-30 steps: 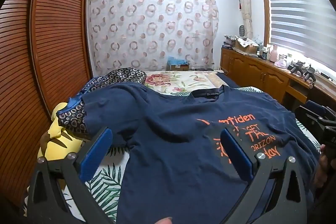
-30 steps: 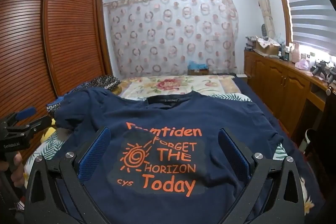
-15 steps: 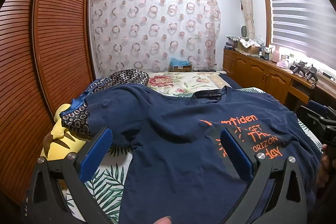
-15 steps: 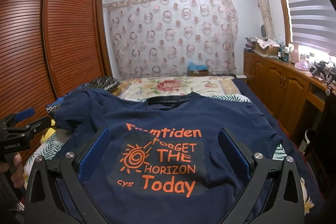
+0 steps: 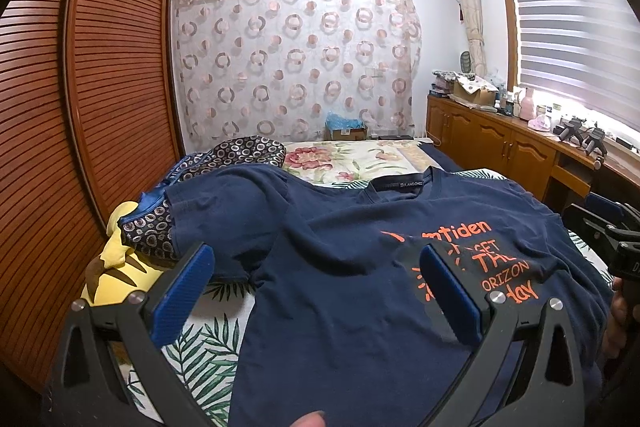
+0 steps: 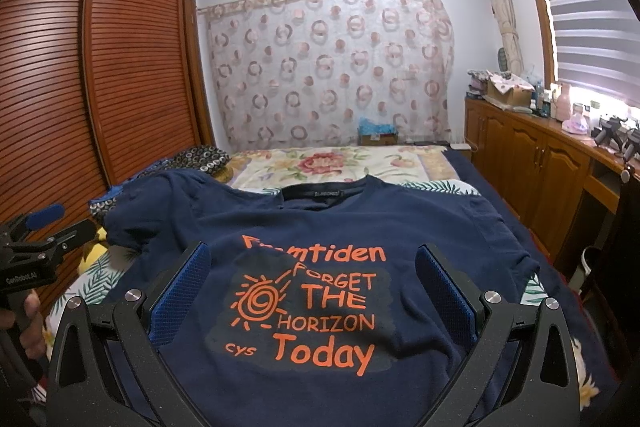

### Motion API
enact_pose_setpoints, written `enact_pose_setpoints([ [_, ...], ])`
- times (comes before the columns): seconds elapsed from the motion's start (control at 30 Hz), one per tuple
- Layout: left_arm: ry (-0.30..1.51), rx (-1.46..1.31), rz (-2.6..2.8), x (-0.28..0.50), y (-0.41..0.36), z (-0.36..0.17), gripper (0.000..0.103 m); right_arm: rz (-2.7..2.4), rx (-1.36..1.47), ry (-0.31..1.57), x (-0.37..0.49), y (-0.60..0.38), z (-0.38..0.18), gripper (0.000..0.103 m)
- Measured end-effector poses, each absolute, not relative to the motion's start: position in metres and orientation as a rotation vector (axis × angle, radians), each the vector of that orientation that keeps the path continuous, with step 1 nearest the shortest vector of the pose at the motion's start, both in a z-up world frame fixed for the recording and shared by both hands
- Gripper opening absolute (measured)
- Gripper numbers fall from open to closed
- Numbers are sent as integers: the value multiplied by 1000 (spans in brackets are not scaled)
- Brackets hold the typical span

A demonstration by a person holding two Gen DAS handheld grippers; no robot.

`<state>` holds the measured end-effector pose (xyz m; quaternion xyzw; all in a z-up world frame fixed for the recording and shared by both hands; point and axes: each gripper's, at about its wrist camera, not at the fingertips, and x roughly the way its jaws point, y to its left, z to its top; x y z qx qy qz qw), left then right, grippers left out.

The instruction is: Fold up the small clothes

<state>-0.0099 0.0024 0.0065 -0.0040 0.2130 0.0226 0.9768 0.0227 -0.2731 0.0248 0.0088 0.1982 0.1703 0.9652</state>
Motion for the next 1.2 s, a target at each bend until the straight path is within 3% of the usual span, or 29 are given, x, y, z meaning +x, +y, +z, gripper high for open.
enact_pose_setpoints([
  [1.2, 410, -1, 50, -12, 4, 13, 103, 345, 19, 398, 22, -273, 25, 103],
])
